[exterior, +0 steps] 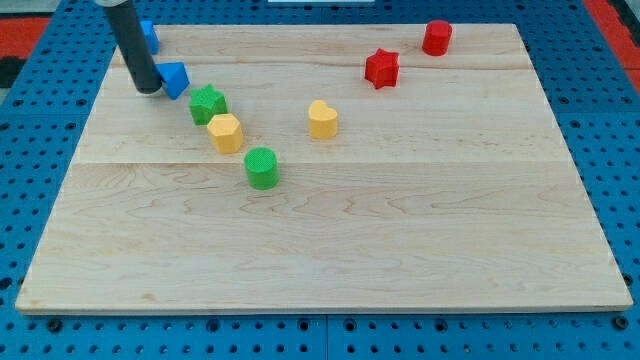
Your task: Slide the blue cube closer to the blue triangle
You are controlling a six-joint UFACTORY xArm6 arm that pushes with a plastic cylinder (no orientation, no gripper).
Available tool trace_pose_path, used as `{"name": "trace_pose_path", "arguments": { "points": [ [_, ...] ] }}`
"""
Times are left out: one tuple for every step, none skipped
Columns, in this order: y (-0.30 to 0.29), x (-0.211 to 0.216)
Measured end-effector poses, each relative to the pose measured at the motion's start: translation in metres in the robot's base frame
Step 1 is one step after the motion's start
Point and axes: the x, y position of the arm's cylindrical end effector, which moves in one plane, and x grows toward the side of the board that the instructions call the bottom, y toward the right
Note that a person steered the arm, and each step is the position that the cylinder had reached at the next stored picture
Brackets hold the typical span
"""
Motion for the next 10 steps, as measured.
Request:
{"name": "trace_pose_path", "arguments": {
  "points": [
    [0.015,-0.007],
    [0.021,-0.007],
    [0.010,-0.010],
    [-0.023,-0.028],
    [-0.088,-0.041],
    [-0.089,-0.040],
    [-0.088,-0.042],
    [-0.073,-0.047],
    [-0.076,-0.058],
    [-0.088,-0.086]
  ]
}}
